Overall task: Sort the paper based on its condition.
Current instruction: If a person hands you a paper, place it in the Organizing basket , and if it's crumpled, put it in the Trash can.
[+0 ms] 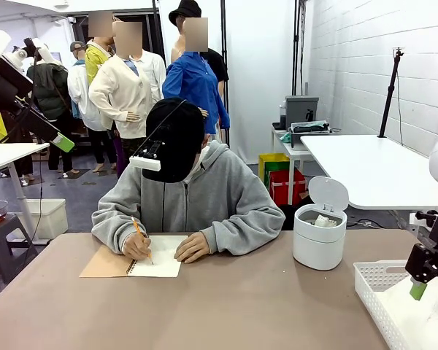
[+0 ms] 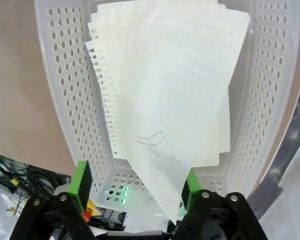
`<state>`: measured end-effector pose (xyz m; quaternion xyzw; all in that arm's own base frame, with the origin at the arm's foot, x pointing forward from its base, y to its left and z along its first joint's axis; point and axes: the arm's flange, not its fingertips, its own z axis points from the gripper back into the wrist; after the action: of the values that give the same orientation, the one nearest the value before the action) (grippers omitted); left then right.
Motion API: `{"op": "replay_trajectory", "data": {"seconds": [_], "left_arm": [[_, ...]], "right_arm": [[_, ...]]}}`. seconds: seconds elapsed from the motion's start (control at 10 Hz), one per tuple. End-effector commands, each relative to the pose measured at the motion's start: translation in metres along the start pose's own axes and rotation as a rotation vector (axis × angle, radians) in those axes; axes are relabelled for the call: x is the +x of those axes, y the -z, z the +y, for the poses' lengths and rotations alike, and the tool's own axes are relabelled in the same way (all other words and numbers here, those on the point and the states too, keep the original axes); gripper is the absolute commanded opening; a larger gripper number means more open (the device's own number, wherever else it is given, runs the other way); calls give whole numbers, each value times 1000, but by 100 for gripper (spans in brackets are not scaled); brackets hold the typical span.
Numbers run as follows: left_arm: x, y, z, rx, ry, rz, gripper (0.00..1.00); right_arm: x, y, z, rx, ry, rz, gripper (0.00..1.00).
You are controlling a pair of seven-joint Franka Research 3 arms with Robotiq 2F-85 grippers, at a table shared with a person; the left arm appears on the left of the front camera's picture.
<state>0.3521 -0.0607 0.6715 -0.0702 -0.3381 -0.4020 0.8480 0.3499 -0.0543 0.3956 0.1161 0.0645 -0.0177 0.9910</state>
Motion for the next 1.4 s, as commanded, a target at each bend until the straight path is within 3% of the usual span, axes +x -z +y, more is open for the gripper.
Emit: {"op": "replay_trajectory", "data": {"seconds": [0.0,0.5,1.1,1.3], "left_arm": [[0,1,1,5,-1,-8,100],[0,1,1,5,-1,-8,100],[0,1,1,5,-1,-8,100],[0,1,1,5,-1,-8,100]], "right_arm": [[-24,9,6,-43,-22,-16,100],[-23,-25,13,-114,-100,-130,100],[-35,-53,26,-81,-280,-188,100],[-22,-58,28,-107,-207,-170,100]]}}
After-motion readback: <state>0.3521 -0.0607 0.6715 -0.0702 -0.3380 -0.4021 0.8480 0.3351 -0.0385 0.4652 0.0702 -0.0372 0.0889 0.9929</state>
